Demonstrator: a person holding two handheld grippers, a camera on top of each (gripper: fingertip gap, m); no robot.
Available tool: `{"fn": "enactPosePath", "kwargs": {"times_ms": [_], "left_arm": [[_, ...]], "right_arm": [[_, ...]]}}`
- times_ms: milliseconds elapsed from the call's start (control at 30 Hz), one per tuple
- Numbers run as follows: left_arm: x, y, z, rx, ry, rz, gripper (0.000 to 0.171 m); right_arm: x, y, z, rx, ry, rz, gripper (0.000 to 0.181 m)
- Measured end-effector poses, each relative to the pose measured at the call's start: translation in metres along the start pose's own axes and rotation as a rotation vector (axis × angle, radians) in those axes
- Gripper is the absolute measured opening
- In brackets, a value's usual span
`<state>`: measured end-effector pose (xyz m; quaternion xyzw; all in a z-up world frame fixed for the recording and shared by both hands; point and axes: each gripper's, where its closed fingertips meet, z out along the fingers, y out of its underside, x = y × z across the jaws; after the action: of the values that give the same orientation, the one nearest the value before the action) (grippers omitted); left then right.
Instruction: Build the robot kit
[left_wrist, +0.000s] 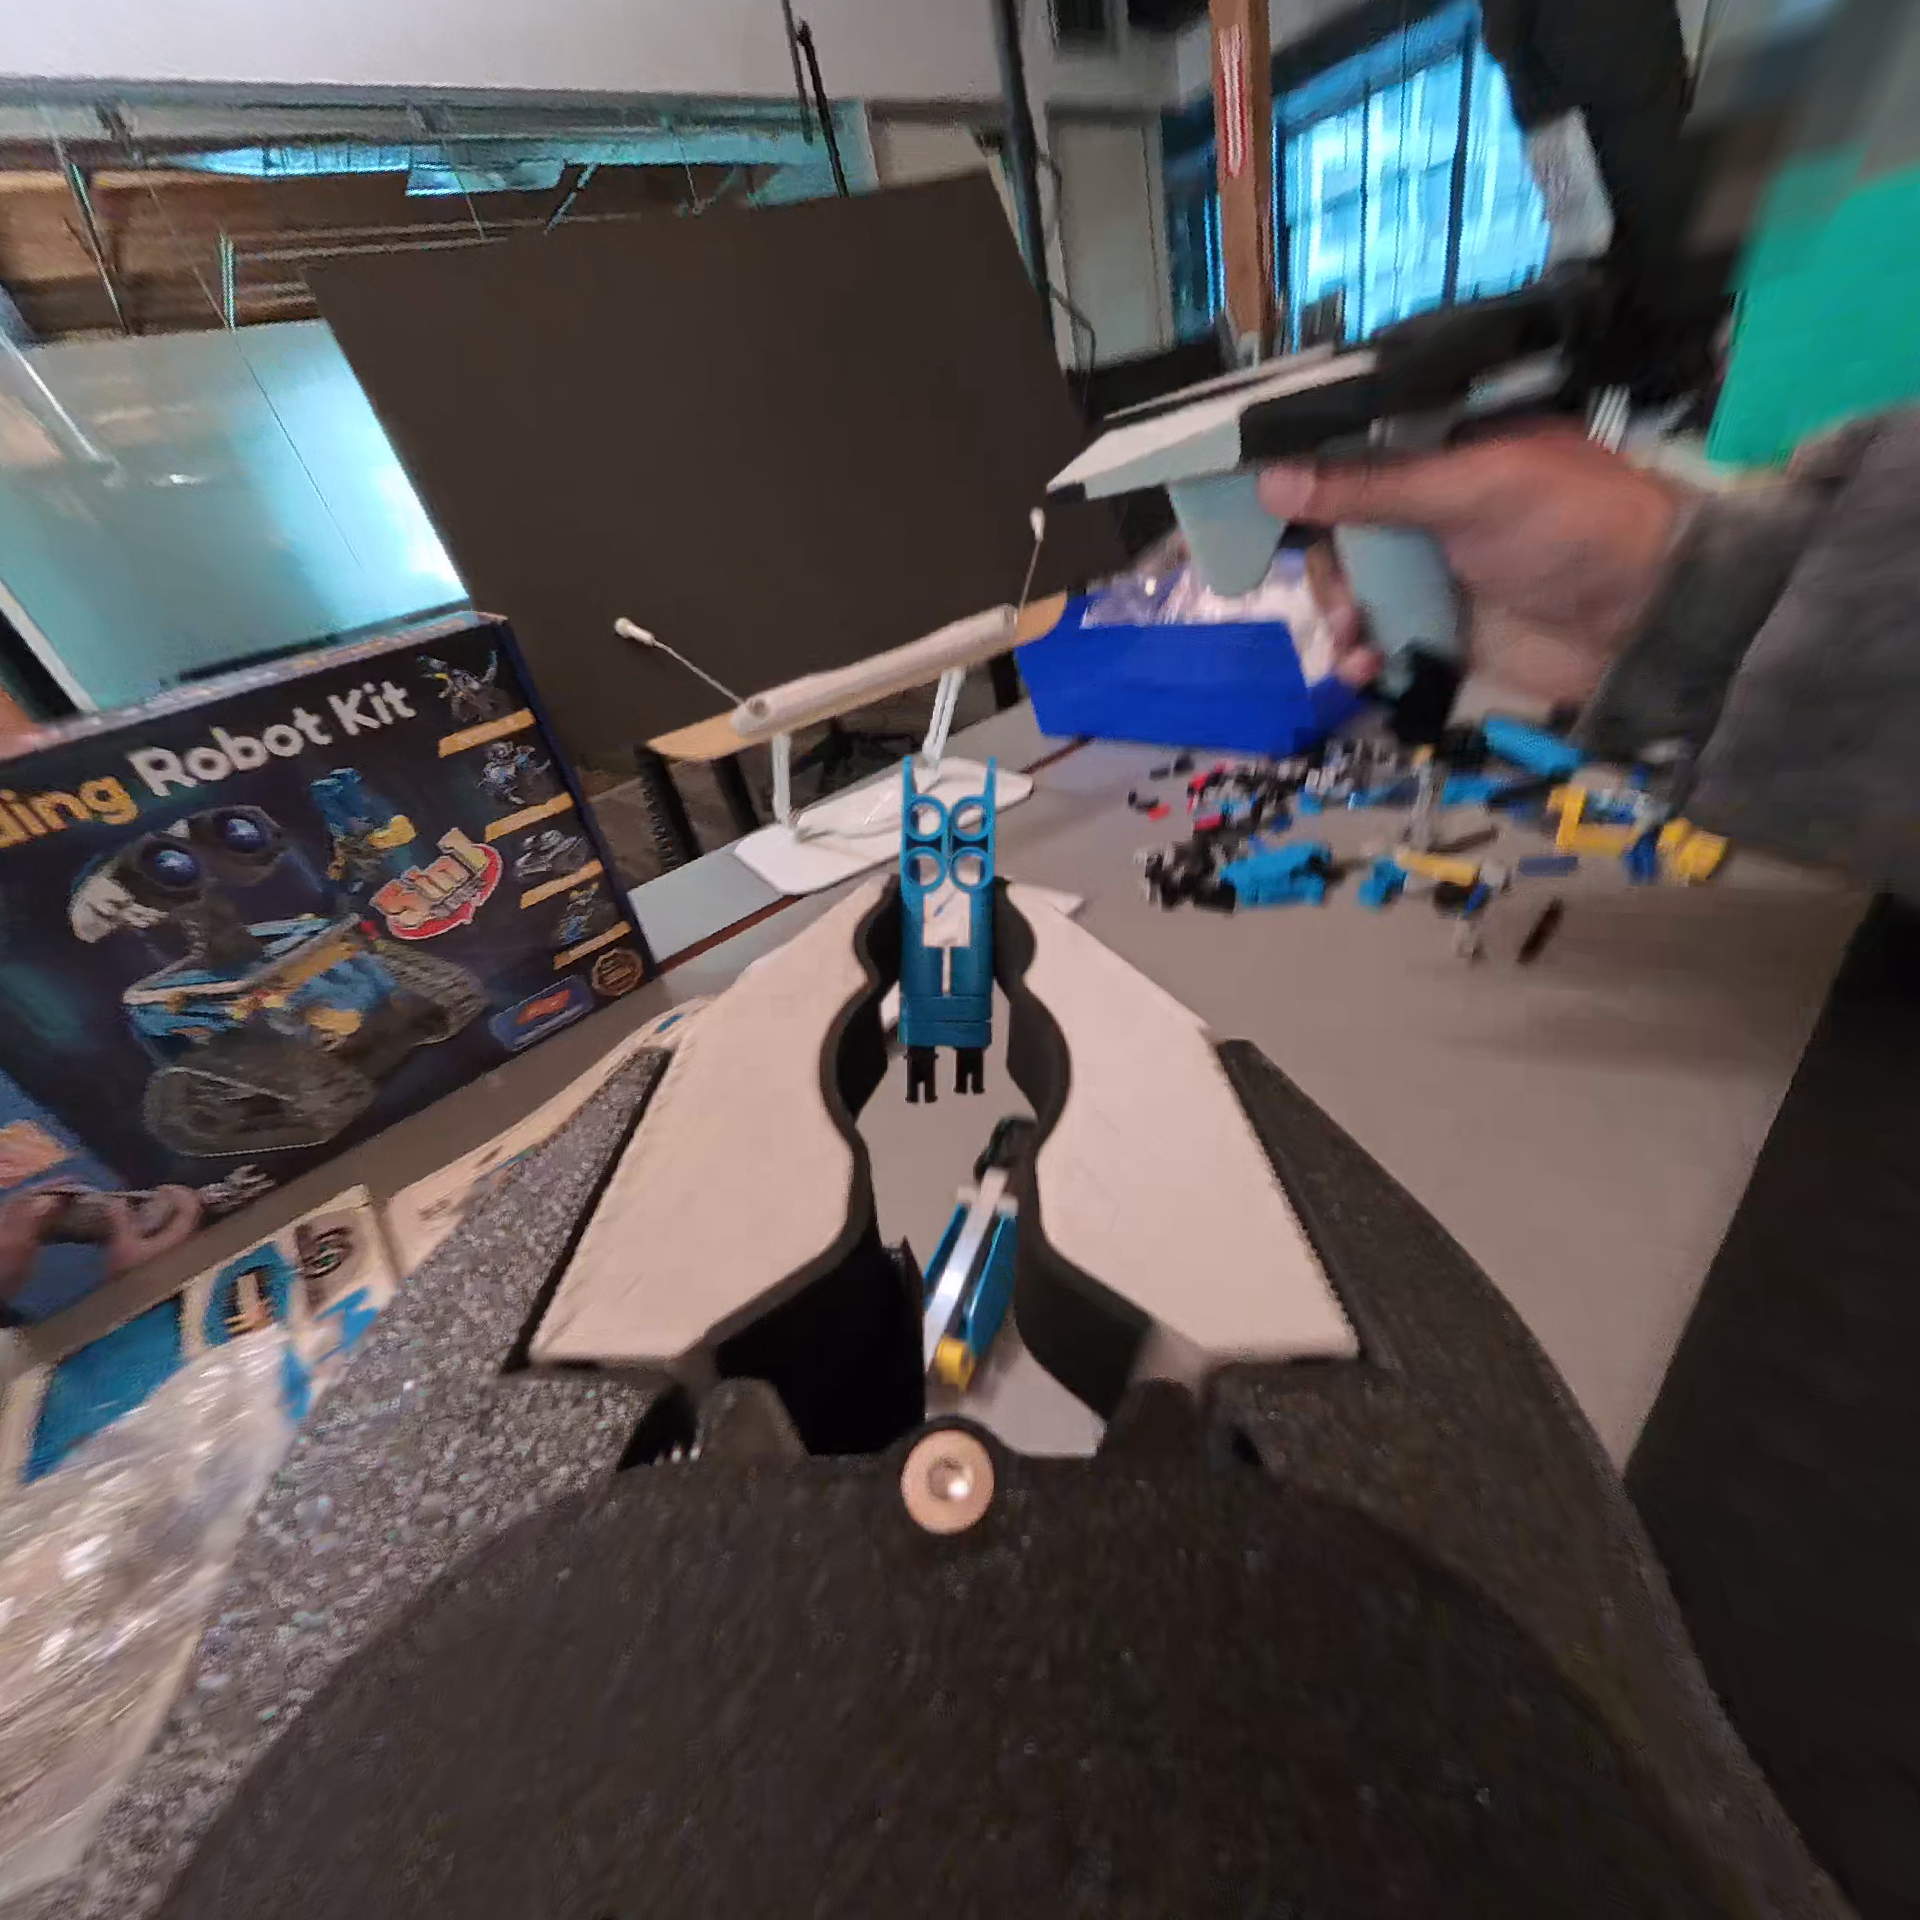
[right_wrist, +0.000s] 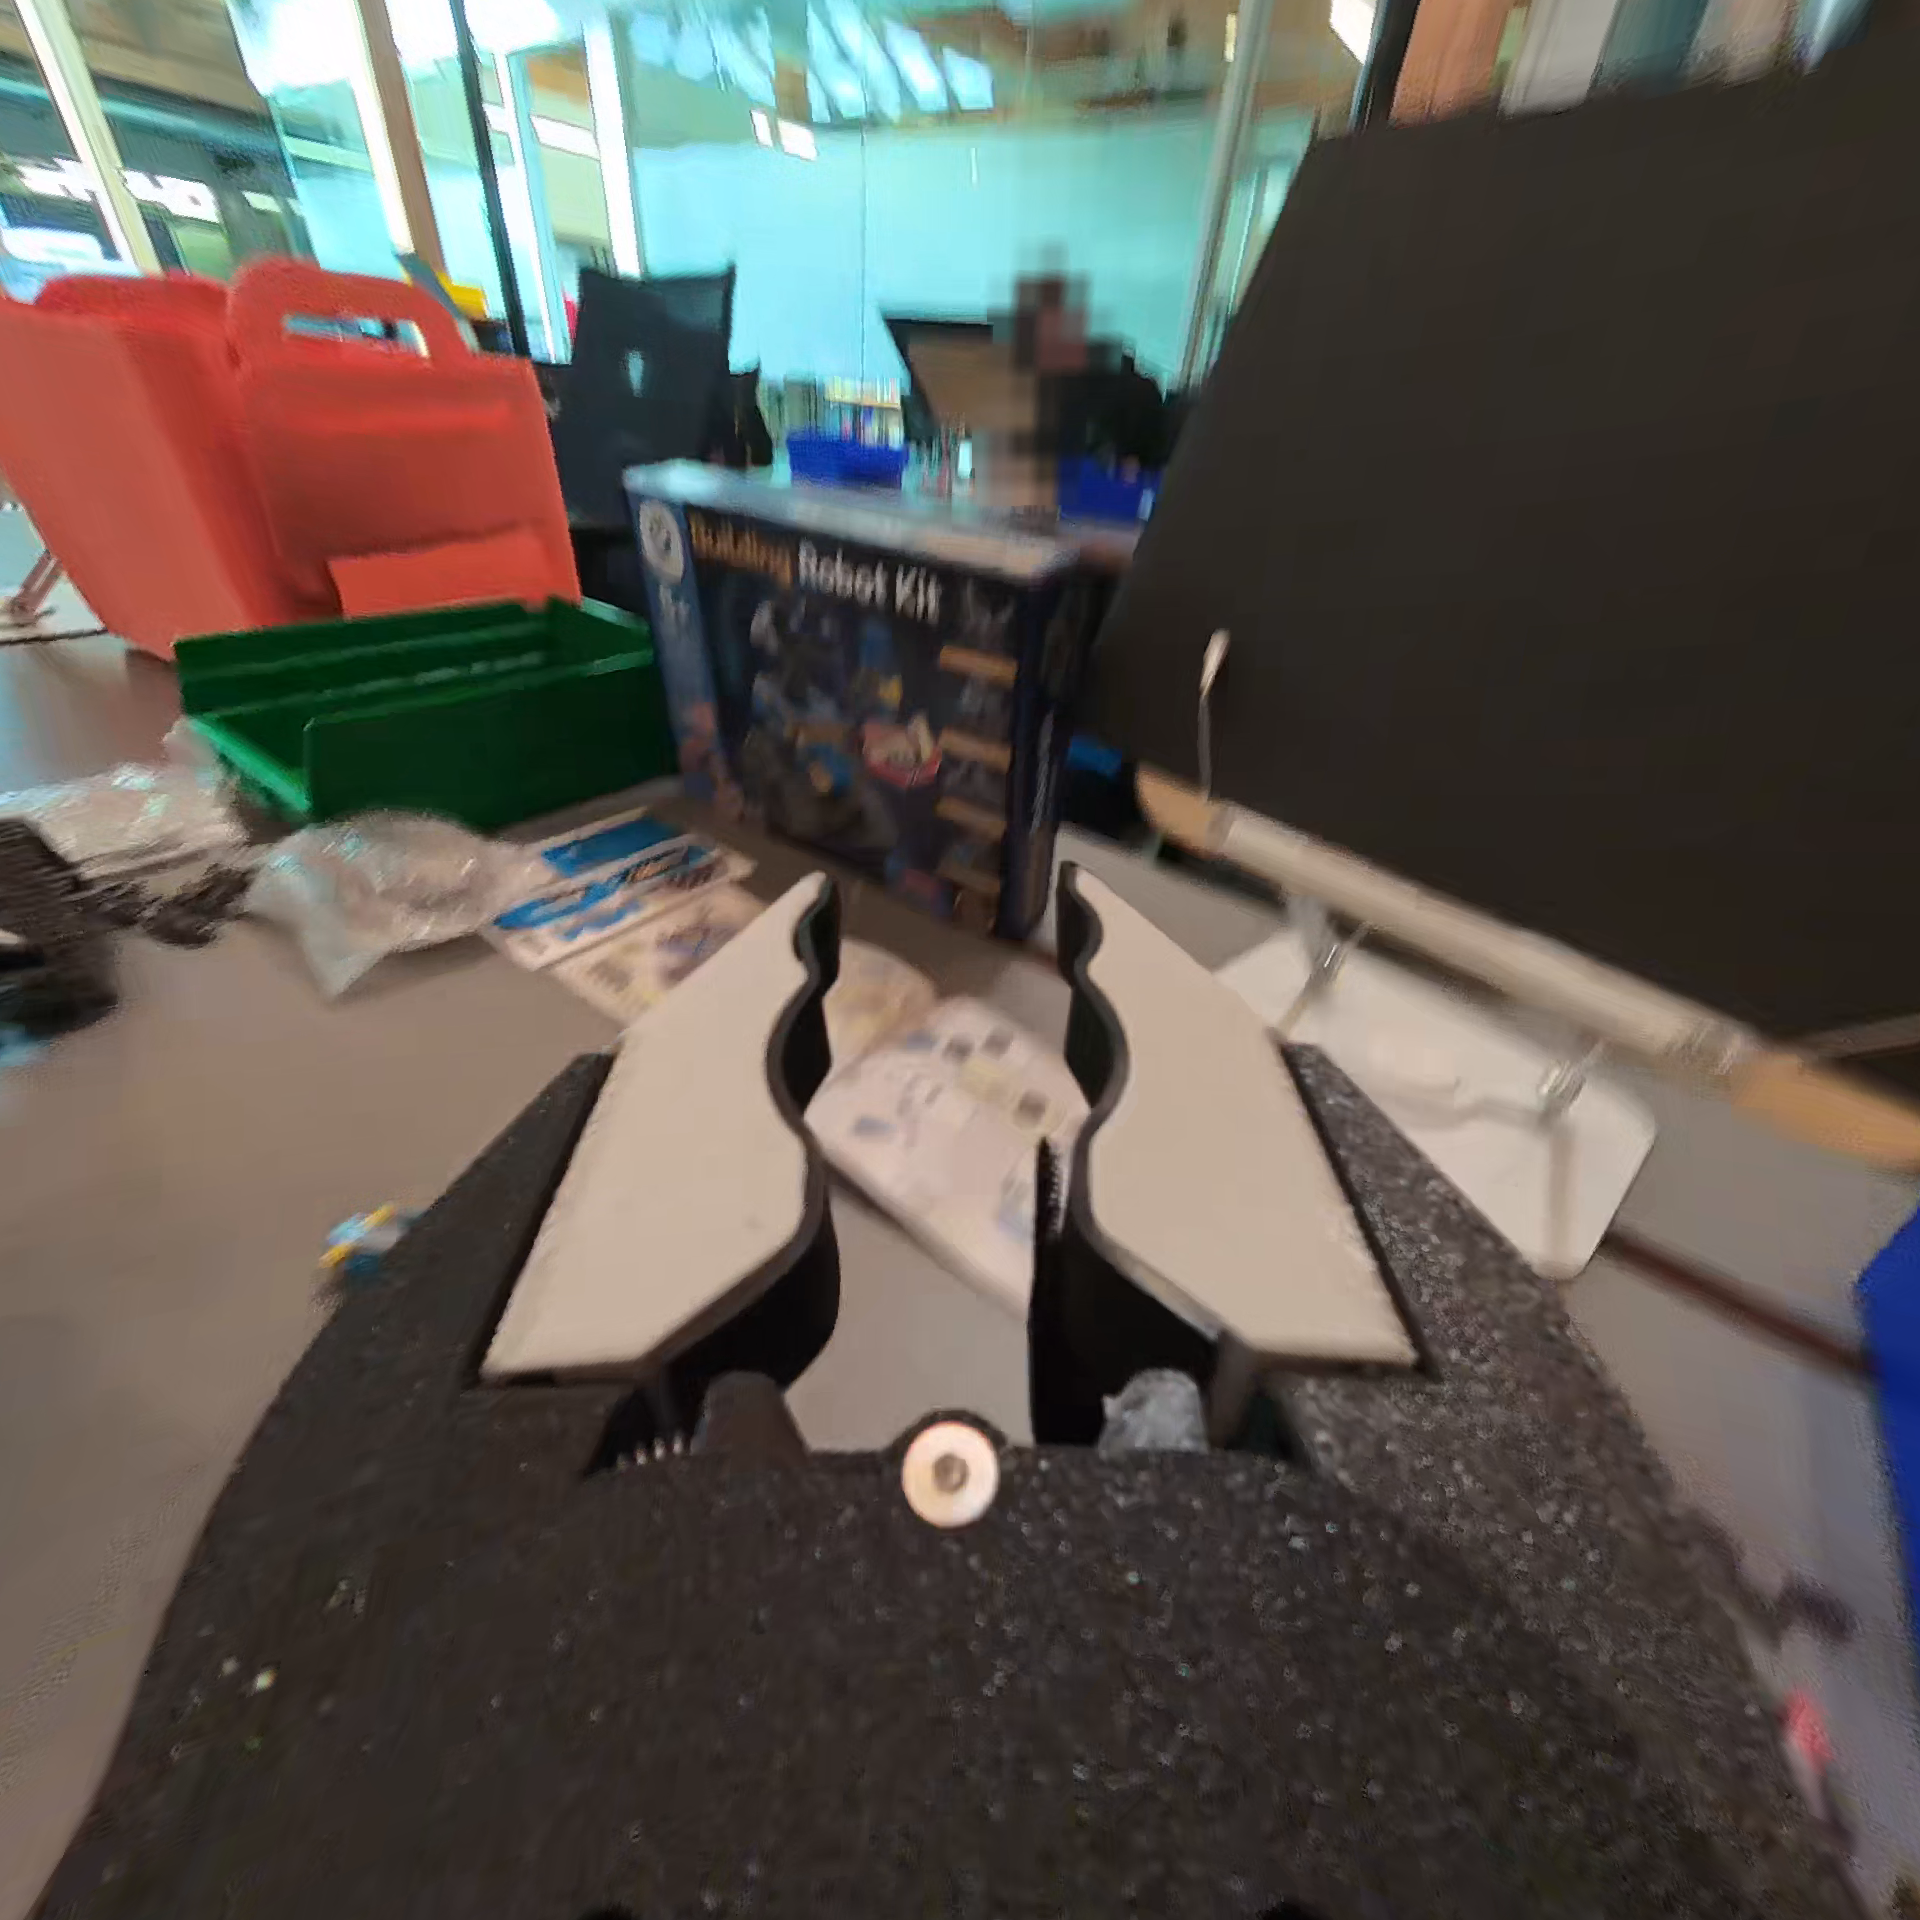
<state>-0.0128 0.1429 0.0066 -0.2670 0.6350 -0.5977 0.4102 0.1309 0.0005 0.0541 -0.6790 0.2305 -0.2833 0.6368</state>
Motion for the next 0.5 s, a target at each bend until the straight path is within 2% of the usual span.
{"fn": "enactPosePath", "kwargs": {"times_ms": [100,167,233,300,400,500], "left_arm": [[-0.025,-0.018,0.023,0.085,0.000,-0.151,0.016],[-0.040,-0.025,0.044,0.131,0.017,-0.219,0.016],[-0.062,-0.023,0.068,0.133,-0.005,-0.268,0.016],[-0.088,-0.012,0.087,0.097,-0.064,-0.330,0.016],[-0.110,0.012,0.096,0.064,-0.099,-0.428,0.016],[-0.102,0.041,0.092,0.038,-0.094,-0.476,0.016]], "right_arm": [[0.040,-0.030,0.020,0.167,0.127,-0.071,0.048],[0.058,-0.028,0.035,0.216,0.173,0.005,0.052],[0.054,0.001,0.056,0.151,0.080,0.162,0.065],[0.048,0.046,0.071,0.019,0.041,0.284,0.074],[0.035,0.092,0.074,-0.167,0.017,0.317,0.060],[0.040,0.111,0.064,-0.247,0.081,0.248,0.043]]}}
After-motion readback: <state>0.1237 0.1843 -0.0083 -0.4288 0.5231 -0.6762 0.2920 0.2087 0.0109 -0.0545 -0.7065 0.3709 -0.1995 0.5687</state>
